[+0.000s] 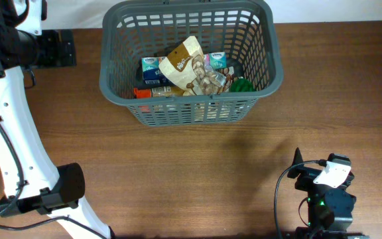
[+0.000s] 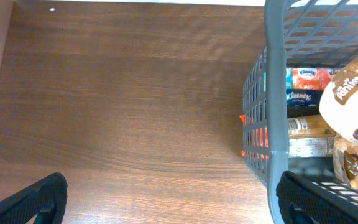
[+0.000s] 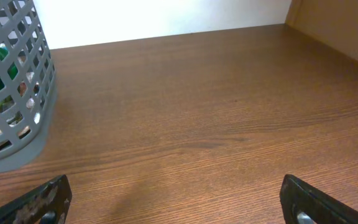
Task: Pack container
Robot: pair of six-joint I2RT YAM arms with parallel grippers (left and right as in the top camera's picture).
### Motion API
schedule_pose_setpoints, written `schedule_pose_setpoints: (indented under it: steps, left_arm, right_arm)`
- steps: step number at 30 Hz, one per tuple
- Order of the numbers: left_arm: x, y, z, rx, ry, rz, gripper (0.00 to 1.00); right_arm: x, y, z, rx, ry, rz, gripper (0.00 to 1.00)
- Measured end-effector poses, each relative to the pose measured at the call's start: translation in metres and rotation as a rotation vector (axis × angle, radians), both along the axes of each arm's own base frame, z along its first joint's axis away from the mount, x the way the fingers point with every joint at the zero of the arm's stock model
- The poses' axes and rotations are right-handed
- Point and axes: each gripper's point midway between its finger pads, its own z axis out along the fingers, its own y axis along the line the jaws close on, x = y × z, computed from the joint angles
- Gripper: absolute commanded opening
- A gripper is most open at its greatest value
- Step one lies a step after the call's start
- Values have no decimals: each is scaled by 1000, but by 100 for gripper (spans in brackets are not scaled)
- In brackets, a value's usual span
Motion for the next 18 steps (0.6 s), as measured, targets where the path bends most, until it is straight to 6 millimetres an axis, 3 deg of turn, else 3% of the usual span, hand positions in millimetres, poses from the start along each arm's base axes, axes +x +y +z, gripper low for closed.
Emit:
schedule_pose_setpoints:
  steps: [12, 15, 18]
  left_arm:
    - [0, -3, -2, -1, 9, -8, 99]
    - [-11, -12, -16, -11, 72, -26, 99]
    - [-35, -25, -37, -26, 168, -51, 99]
  right_arm:
    - [0, 0, 0, 0, 0, 0, 99]
    - [0, 0, 0, 0, 0, 0, 99]
    - [0, 0, 0, 0, 0, 0, 99]
